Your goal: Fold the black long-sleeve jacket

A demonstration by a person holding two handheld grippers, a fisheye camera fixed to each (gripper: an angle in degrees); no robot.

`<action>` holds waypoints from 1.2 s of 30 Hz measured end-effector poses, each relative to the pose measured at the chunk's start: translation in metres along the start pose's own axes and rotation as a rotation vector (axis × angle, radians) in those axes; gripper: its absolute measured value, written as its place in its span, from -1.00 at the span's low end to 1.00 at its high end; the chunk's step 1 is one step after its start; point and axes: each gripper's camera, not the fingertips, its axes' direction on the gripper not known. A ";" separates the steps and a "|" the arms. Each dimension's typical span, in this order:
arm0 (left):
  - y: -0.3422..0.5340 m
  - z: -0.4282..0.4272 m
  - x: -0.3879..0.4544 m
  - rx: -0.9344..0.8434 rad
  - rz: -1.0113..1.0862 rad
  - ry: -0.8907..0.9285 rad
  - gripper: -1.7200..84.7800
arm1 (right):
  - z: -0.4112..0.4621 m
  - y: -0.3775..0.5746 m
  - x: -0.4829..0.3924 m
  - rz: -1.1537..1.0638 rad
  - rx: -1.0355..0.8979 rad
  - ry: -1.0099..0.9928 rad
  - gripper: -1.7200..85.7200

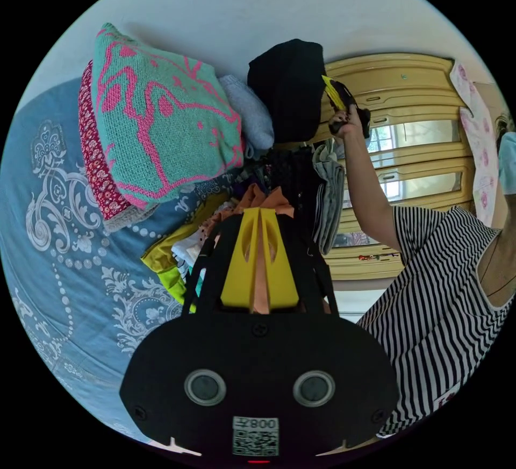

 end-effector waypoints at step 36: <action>0.696 -0.616 -0.085 0.842 0.509 0.202 -0.61 | 0.141 0.035 -0.825 -0.595 -0.139 -1.066 -0.95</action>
